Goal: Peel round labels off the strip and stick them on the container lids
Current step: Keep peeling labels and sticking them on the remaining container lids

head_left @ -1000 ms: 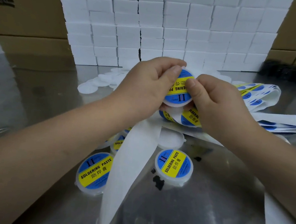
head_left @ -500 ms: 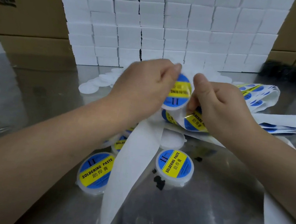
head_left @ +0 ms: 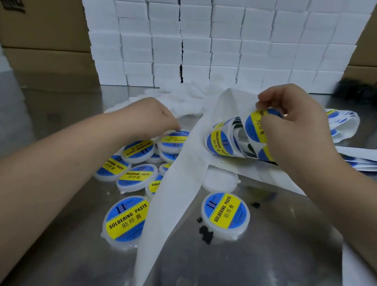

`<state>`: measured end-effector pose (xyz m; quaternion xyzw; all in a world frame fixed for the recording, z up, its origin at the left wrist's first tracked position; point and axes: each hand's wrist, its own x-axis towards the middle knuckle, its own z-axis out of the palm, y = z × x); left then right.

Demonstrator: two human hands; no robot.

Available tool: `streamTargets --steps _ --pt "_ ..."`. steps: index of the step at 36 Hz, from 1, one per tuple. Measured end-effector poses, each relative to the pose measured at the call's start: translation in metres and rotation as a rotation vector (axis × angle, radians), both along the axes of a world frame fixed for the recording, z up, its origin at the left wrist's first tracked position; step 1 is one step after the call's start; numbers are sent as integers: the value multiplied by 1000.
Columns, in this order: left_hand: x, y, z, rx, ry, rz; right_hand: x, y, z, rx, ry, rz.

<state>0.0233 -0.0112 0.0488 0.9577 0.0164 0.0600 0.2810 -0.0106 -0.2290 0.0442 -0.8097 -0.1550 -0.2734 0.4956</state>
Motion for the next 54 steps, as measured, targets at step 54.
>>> streamTargets --steps 54 --pt "36 36 -29 142 -99 216 11 -19 18 -742 253 -267"
